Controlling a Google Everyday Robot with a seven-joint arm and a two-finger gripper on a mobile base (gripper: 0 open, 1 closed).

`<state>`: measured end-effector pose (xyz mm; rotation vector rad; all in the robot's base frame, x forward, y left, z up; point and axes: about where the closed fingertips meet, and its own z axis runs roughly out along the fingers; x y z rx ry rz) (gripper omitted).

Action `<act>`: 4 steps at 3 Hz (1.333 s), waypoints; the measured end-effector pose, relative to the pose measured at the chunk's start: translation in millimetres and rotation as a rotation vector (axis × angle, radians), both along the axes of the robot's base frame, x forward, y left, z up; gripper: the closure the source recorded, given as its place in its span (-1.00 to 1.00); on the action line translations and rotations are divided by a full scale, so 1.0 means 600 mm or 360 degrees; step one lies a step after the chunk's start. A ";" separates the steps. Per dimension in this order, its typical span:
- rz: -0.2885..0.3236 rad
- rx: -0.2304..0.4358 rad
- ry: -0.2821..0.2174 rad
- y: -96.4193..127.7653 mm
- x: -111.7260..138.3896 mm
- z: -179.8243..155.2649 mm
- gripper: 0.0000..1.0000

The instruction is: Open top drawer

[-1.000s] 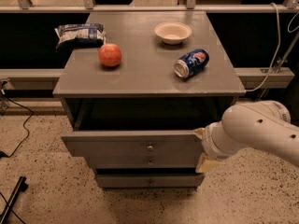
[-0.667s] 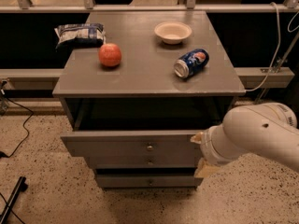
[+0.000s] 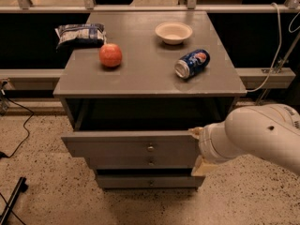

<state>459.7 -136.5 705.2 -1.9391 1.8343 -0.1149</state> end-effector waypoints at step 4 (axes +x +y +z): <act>0.0033 -0.0050 0.0104 0.008 0.132 -0.118 -0.50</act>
Offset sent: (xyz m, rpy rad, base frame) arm 0.0934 0.0119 -0.0547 -0.0460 0.0119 0.0501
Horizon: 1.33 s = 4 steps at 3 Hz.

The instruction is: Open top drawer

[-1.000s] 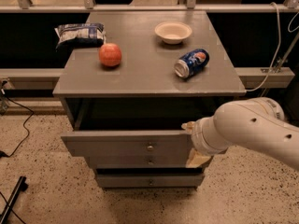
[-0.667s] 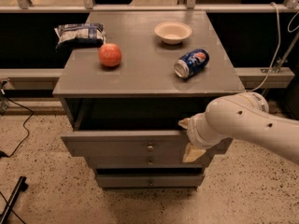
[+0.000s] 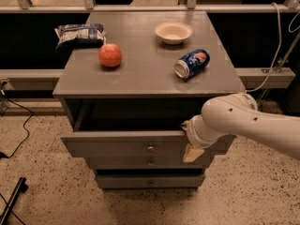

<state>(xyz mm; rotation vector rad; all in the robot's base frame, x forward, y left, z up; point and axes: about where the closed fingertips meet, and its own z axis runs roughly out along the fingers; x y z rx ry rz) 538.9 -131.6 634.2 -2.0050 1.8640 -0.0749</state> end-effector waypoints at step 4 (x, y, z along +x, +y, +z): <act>-0.0094 0.0024 0.0219 0.006 -0.163 0.059 -0.28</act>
Offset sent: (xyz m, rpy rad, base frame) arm -0.0774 0.0042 0.0061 0.0577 0.1599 -0.0514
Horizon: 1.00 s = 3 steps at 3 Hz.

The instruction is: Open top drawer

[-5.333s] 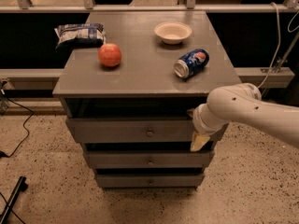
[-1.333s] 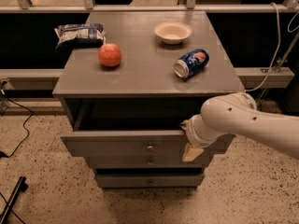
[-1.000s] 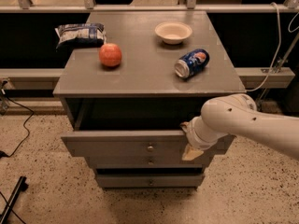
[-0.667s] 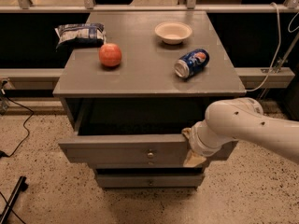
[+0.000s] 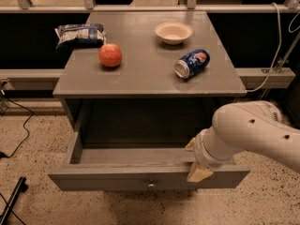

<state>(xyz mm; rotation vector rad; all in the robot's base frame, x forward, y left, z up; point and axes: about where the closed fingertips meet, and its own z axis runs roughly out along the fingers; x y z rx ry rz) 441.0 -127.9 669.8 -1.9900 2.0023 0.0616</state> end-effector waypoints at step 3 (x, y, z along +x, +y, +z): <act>0.0059 -0.0014 -0.0169 0.019 0.026 0.120 -0.24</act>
Offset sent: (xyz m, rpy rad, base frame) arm 0.0036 0.0066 0.0833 0.0009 -0.1201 0.0234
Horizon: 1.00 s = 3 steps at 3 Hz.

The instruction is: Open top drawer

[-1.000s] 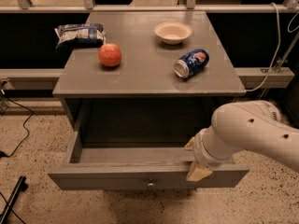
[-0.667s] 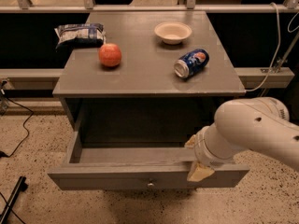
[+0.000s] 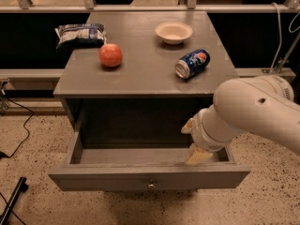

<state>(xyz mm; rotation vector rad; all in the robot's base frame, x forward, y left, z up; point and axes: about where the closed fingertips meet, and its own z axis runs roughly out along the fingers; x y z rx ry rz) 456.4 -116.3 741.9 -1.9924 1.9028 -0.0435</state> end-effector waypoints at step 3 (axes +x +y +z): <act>-0.0118 -0.0011 0.0141 -0.016 0.097 -0.124 0.58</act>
Offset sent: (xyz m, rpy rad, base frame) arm 0.0779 -0.0001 -0.0823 -0.0028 0.0821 -0.0609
